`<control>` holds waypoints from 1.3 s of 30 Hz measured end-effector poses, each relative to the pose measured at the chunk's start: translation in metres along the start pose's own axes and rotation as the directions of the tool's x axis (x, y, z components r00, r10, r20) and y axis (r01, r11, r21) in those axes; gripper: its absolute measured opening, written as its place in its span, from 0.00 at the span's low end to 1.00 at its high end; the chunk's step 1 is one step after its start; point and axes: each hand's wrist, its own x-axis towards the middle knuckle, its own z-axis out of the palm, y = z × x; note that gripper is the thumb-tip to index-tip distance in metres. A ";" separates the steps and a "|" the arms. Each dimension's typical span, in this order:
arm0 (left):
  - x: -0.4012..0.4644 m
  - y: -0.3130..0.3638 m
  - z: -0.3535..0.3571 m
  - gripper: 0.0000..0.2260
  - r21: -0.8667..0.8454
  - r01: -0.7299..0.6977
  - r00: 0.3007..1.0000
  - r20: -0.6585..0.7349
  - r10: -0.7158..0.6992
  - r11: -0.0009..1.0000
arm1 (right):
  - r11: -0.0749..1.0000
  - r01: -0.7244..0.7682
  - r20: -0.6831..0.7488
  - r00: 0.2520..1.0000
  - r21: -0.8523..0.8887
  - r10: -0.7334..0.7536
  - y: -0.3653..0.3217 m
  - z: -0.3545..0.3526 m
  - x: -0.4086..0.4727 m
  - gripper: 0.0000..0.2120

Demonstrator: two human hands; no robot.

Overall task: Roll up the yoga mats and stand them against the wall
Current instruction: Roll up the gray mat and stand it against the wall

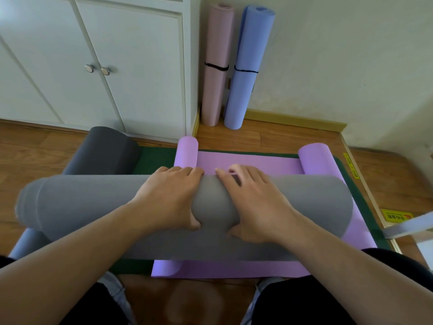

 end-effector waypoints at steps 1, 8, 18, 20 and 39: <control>-0.001 0.000 -0.001 0.38 -0.018 0.003 1.000 0.024 -0.003 1.000 | 1.000 0.007 0.022 1.000 -0.022 -0.006 -0.001 0.001 0.001 0.61; -0.007 0.003 0.003 0.50 0.014 -0.024 0.998 0.053 0.023 1.000 | 1.000 0.012 -0.011 1.000 0.023 -0.011 0.003 -0.001 0.007 0.45; 0.000 0.002 0.000 0.39 -0.019 -0.003 0.998 0.059 0.004 1.000 | 1.000 0.005 0.064 0.998 0.025 -0.007 0.004 0.000 0.004 0.60; -0.001 0.003 -0.003 0.40 -0.087 0.014 0.994 0.108 -0.004 0.996 | 1.000 0.015 0.062 0.998 0.011 -0.015 0.003 0.000 0.005 0.57; -0.002 -0.004 -0.013 0.42 -0.105 0.044 0.990 0.136 -0.029 0.993 | 0.998 0.064 0.020 0.998 -0.012 -0.063 0.002 0.003 0.008 0.59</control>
